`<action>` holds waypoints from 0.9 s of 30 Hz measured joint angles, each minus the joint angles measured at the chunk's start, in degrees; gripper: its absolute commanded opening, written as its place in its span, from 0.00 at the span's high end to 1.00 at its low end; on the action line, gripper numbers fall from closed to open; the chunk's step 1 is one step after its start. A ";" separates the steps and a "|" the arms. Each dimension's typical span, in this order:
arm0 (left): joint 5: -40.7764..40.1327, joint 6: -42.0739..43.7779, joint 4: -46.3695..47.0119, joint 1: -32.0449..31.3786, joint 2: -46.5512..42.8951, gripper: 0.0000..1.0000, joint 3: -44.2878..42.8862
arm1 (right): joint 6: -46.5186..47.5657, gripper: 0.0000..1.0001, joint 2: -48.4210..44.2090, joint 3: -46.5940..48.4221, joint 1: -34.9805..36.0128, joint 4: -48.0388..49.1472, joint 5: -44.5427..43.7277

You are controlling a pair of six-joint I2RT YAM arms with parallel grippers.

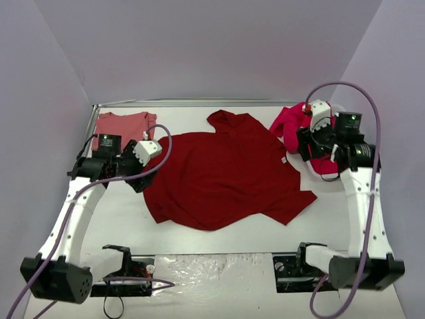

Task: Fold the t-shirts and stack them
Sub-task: Flatten out the tshirt

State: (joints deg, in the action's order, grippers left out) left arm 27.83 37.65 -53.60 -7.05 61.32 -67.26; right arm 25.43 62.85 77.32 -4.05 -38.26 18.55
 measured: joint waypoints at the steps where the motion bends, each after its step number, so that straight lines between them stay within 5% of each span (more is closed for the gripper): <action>1: 0.50 -1.84 2.82 0.00 1.01 0.23 1.36 | 0.00 0.55 2.56 -0.02 0.02 0.63 1.77; 3: 1.31 -5.68 8.22 0.00 4.92 0.26 4.37 | 0.46 0.74 7.32 -0.02 0.42 1.62 4.33; 4: 1.53 -7.15 10.47 0.00 7.10 0.30 5.64 | 0.57 0.96 9.64 0.00 0.76 1.99 5.20; 5: 1.68 -8.59 12.11 0.00 9.27 0.33 6.54 | 1.11 1.00 12.04 0.00 1.40 2.40 5.75; 7: 1.46 -10.73 14.40 0.00 13.84 0.42 7.19 | 1.36 1.00 17.22 0.48 3.69 2.71 5.90; 12: -1.44 -15.08 19.61 0.00 19.74 0.43 7.17 | 3.23 1.00 32.06 7.21 9.99 3.23 5.77; 27: -10.10 -16.90 25.24 0.44 13.20 0.38 9.75 | 4.15 1.00 78.90 52.59 17.33 5.05 3.04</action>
State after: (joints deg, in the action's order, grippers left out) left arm 17.74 20.75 -28.36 -6.61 74.52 -57.52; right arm 29.58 141.75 129.91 13.28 -33.21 21.58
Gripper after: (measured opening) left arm 0.613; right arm 0.001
